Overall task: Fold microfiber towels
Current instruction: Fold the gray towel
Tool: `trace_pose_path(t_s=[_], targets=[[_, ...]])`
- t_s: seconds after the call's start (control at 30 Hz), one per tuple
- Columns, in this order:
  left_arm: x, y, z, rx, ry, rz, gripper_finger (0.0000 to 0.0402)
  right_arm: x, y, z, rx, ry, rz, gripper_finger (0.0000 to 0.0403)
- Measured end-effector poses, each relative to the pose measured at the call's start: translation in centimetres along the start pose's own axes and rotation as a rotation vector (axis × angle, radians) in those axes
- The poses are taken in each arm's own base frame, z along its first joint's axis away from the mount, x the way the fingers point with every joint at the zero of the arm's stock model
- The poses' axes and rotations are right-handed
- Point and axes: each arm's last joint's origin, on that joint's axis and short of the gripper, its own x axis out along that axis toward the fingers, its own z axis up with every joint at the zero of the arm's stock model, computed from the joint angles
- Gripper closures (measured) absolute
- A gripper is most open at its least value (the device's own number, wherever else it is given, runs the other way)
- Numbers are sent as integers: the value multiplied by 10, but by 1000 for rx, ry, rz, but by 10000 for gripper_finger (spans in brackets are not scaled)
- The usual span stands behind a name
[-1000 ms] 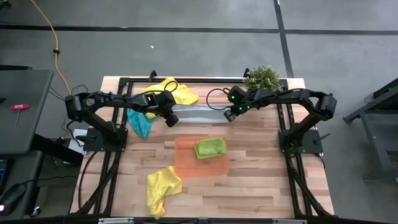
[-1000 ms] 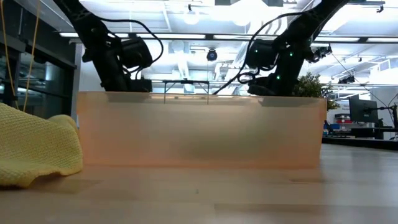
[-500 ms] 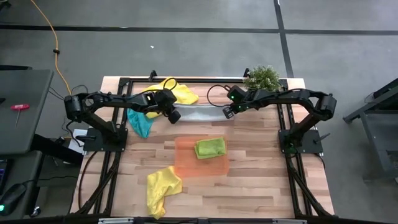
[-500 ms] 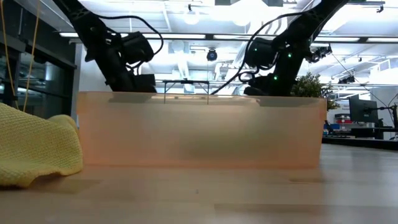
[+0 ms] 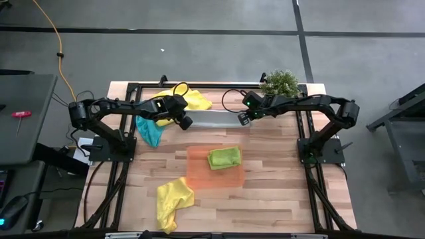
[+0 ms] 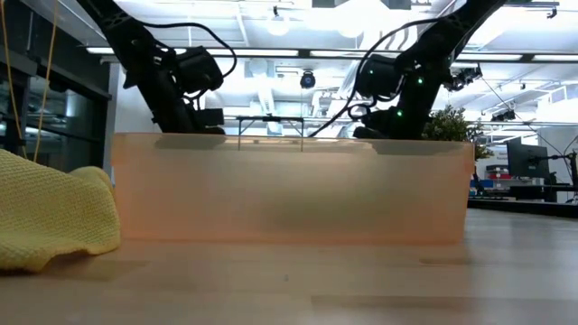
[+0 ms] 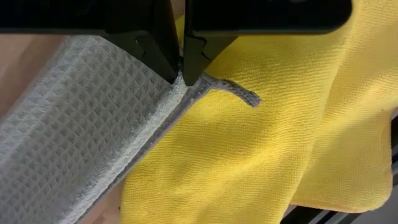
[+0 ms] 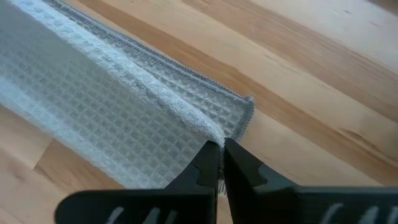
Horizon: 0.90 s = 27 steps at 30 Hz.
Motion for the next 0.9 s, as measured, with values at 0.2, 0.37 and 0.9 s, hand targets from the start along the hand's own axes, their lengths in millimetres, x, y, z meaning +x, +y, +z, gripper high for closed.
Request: trace_pose_path(t_s=[0.2,0.37,0.9], targets=[[0,1,-2,1,13,21,377,0,1,1,9,-15,9,374],[0,3,-2,5,7,79,327,0,1,5,28,-76,-27,303],[-56,8,2,41,-44,-224,220,-41,-8,-6,-96,18,36,190]])
